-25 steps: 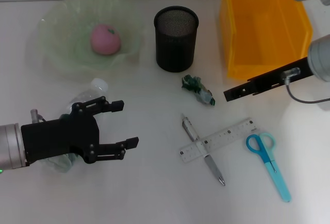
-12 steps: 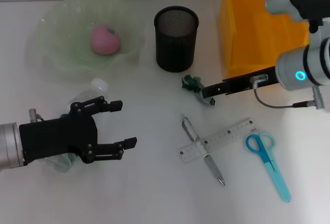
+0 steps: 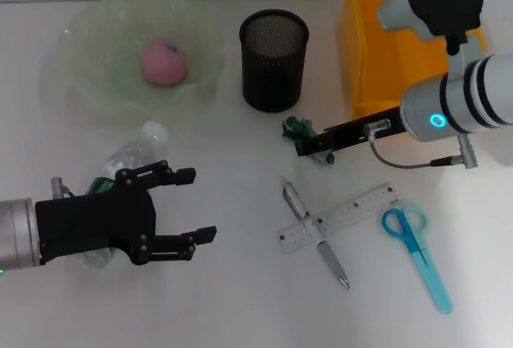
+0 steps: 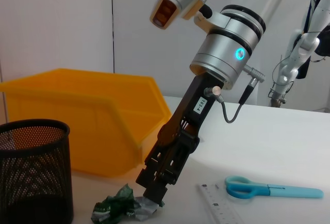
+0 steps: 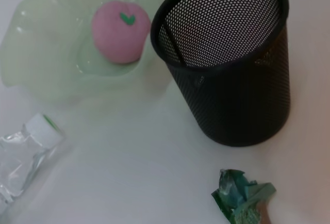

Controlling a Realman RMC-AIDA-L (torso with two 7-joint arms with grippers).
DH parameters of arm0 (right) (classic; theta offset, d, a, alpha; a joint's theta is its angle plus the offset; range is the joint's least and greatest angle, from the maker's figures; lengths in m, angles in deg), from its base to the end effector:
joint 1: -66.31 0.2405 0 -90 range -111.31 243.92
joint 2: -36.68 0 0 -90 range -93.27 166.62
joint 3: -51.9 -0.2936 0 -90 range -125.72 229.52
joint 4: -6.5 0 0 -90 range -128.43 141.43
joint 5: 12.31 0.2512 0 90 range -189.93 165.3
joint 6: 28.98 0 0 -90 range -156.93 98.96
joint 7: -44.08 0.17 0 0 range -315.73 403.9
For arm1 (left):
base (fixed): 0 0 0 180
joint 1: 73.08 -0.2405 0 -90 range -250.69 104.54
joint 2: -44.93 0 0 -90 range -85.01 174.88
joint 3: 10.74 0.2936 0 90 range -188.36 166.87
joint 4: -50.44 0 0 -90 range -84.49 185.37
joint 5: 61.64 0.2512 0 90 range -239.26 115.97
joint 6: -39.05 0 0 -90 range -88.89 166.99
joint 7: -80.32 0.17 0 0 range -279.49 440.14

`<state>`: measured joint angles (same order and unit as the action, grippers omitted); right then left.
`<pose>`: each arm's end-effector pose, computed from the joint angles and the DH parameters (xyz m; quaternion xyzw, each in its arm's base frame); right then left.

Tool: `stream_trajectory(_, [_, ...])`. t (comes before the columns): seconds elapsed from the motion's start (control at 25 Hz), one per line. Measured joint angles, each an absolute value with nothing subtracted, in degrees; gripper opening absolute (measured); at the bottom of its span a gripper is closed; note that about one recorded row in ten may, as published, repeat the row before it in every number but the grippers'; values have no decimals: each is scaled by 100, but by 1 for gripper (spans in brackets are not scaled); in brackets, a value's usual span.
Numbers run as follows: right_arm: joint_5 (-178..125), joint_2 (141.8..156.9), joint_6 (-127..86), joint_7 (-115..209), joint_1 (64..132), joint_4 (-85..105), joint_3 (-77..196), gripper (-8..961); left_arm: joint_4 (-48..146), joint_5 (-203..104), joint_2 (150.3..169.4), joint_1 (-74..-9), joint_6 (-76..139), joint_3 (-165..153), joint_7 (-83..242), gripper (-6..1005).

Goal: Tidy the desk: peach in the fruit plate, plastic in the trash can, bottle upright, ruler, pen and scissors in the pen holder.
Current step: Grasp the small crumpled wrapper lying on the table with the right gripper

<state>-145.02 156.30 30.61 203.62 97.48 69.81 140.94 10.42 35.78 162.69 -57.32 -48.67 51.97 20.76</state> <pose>0.2197 0.4349 -0.1133 -0.8621 0.4650 -0.0001 0.2016 -0.3369 0.3130 -0.0668 -0.9605 -0.0914 -0.2301 0.1271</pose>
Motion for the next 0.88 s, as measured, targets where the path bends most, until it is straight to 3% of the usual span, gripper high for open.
stream_trajectory(0.88, [-14553,15611,2651,20209,10531,5901,14262,699,1019,3583,16271,-5698,-4947,5234,2012,869])
